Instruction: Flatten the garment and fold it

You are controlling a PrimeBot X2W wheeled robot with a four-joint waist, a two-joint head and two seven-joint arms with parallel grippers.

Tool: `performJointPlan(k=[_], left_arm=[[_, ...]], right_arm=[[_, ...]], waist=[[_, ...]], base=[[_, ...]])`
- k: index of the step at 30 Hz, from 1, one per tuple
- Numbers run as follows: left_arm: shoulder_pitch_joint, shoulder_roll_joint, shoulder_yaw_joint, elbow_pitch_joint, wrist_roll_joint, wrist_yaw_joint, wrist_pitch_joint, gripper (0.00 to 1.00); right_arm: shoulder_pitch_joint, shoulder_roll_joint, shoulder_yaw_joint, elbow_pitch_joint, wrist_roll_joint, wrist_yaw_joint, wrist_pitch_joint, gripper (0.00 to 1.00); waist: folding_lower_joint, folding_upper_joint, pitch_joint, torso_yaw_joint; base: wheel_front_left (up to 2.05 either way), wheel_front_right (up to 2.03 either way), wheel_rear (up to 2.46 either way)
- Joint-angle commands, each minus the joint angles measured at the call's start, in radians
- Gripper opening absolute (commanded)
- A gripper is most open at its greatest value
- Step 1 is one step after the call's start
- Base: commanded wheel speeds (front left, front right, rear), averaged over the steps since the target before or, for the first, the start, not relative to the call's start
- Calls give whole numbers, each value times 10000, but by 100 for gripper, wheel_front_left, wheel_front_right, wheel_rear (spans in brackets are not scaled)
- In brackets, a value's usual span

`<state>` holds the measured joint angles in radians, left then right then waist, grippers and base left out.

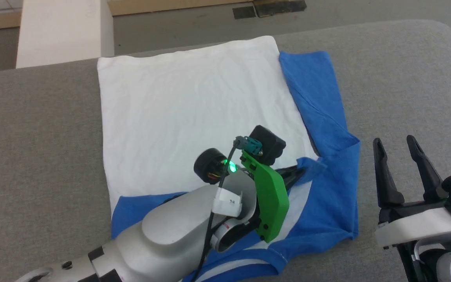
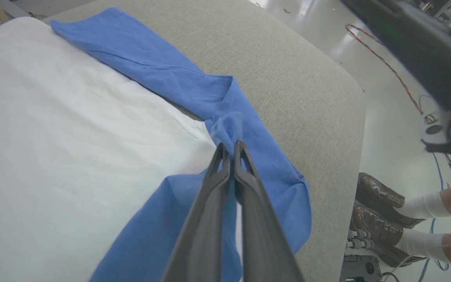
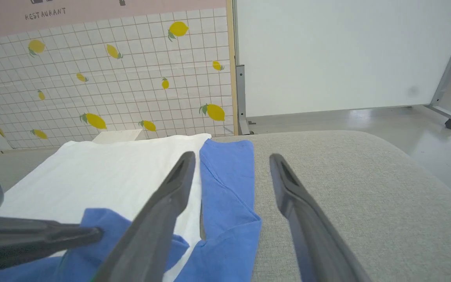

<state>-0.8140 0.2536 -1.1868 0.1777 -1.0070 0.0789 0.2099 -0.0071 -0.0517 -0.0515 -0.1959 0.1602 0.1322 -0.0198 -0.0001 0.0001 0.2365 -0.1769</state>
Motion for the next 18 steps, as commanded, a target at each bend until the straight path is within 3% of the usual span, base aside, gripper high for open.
performJointPlan(k=[1,4,5,6,7,13,18], left_arm=[[90,-81,-117,353,224,-124,-24,0],[146,-384,-315,1270,321,-443,-137,0],[146,-466,-334,1453,341,-514,-206,7],[142,-546,-348,1618,356,-575,-265,64],[136,-637,-365,1794,371,-647,-329,100],[251,-638,124,1891,272,-706,-1281,100],[678,364,1095,1082,337,-223,-2817,100]], right_arm=[[-142,14,43,51,83,-15,-105,100],[-180,14,76,138,141,-15,-186,100],[-182,14,76,156,153,-15,-198,100],[-179,14,70,173,157,-15,-207,100],[-177,14,59,196,159,-15,-210,100],[-253,14,57,221,78,-15,-81,100],[-554,-59,-82,163,-296,-15,353,100]], waist=[[1,-1,417,-423],[1,-1,527,-508],[1,-1,540,-507],[1,-1,546,-495],[1,-1,545,-467],[1,-1,386,-127],[1,-1,347,352]], base=[[0,0,0],[0,0,0],[0,0,0],[0,0,0],[0,0,0],[0,0,0],[0,0,0]])
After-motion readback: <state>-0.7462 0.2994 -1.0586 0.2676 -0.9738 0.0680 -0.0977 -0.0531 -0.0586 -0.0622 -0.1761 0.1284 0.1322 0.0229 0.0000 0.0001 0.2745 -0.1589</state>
